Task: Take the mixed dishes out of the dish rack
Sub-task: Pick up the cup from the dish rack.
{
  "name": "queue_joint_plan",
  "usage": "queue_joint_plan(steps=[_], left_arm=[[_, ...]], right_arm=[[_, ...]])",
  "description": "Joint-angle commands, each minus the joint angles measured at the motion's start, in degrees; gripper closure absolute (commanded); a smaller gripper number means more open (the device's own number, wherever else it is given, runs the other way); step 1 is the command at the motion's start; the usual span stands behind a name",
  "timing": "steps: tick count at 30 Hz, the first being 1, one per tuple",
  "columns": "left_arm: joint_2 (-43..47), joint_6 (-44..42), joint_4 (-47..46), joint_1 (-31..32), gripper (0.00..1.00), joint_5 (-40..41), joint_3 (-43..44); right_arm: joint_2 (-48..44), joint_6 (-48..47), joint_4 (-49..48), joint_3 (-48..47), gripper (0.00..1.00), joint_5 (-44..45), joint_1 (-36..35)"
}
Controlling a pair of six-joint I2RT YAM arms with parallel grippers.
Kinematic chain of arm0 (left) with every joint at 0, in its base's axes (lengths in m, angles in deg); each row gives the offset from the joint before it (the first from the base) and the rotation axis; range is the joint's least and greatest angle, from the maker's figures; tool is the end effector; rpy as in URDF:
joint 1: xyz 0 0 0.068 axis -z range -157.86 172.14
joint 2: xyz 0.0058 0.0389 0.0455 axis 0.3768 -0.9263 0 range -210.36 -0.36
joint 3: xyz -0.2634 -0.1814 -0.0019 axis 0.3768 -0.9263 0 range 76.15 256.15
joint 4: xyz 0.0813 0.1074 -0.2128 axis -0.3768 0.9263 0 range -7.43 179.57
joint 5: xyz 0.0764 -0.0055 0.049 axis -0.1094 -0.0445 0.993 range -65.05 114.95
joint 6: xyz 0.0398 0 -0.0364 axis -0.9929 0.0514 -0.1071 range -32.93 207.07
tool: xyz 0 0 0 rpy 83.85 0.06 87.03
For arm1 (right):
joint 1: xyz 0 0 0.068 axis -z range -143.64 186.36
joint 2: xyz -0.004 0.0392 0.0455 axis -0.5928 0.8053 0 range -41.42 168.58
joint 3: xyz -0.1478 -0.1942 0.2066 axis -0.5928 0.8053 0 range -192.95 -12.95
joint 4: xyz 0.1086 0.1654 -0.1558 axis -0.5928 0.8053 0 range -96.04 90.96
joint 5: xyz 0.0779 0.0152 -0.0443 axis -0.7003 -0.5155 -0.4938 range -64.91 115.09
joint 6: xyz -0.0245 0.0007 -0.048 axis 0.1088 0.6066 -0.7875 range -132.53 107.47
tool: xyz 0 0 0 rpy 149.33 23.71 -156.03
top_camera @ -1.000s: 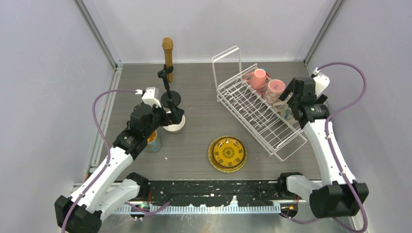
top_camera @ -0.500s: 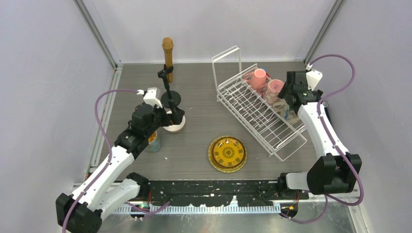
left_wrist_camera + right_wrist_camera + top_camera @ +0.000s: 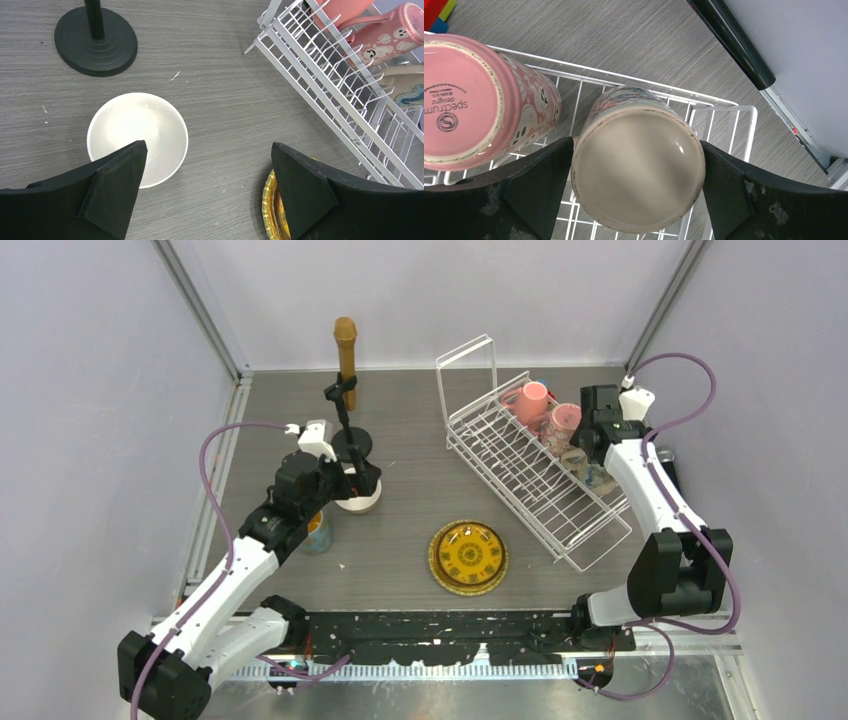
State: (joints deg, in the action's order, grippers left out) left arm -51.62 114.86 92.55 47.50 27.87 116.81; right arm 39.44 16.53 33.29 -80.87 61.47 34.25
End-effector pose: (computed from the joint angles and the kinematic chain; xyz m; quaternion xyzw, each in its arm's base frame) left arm 0.1535 -0.0707 0.3345 -0.0319 0.8213 -0.2359 0.5185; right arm 0.2760 -0.0109 0.3466 0.3076 0.8507 -0.2020 0.3753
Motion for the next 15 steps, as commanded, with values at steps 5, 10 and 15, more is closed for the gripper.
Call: queue_joint_plan(steps=[5,10,15], left_arm=[[0.2,-1.0,-2.9,-0.2,0.0,-0.6,-0.1],[0.3,-1.0,-2.8,-0.2,0.0,-0.6,-0.1],[0.1,-0.9,-2.9,-0.2,0.0,-1.0,-0.1]], right_arm=[[3.4,2.6,-0.7,-1.3,0.03,3.8,0.2],[3.4,3.3,-2.1,-0.2,0.07,3.8,0.3],[1.8,3.3,-3.3,1.4,0.16,3.5,0.2]])
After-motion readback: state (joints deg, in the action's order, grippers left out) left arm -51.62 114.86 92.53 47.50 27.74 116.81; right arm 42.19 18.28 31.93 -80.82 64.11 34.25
